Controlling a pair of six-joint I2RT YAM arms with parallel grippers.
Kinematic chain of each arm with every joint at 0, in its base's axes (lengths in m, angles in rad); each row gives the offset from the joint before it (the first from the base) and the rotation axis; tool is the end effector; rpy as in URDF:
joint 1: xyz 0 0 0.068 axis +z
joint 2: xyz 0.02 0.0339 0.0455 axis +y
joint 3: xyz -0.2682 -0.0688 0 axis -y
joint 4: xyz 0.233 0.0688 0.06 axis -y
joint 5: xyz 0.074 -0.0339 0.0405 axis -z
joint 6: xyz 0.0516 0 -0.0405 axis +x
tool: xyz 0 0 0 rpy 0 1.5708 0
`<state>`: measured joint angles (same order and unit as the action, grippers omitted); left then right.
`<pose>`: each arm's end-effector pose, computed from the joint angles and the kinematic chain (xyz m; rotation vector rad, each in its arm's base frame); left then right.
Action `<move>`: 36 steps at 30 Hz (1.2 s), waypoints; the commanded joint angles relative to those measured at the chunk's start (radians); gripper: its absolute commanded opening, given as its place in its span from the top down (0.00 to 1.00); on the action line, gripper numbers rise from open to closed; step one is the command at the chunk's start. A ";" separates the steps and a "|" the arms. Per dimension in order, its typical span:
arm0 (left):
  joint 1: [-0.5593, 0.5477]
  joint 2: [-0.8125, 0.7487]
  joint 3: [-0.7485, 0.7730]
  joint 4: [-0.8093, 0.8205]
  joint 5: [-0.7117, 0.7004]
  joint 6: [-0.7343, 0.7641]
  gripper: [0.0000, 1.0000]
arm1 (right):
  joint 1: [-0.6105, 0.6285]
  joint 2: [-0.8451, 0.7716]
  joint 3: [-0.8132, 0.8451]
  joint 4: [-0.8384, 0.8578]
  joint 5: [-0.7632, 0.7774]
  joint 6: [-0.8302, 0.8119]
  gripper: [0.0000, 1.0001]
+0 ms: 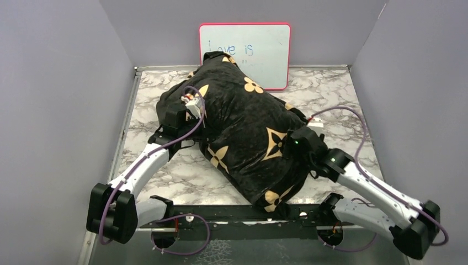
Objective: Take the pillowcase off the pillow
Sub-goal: Remove the pillow from the pillowcase.
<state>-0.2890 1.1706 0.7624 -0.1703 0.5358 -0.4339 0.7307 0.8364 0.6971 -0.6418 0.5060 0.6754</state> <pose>0.2343 -0.0972 0.2584 0.1668 2.2177 -0.9859 0.1388 0.0908 0.2558 0.1782 2.2320 0.1607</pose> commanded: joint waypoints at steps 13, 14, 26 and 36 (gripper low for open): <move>-0.233 -0.580 -0.158 -0.204 -0.365 -0.229 1.00 | 0.009 0.383 0.263 0.382 -0.317 -0.406 0.10; -0.233 -0.581 -0.146 -0.245 -0.402 -0.219 1.00 | 0.009 0.418 0.304 0.368 -0.299 -0.419 0.09; -0.233 -0.401 0.248 -0.420 -0.704 -0.130 0.01 | -0.080 0.359 0.392 0.221 0.160 -0.338 0.00; -0.283 0.027 0.604 -0.468 -0.193 -0.018 0.01 | -0.538 0.245 0.166 0.277 -0.495 -0.209 0.00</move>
<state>-0.5194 1.0275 1.2057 -0.5880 0.0937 -0.5282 0.2474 1.0557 0.9237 -0.3912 0.3164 0.3977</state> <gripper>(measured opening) 0.986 0.996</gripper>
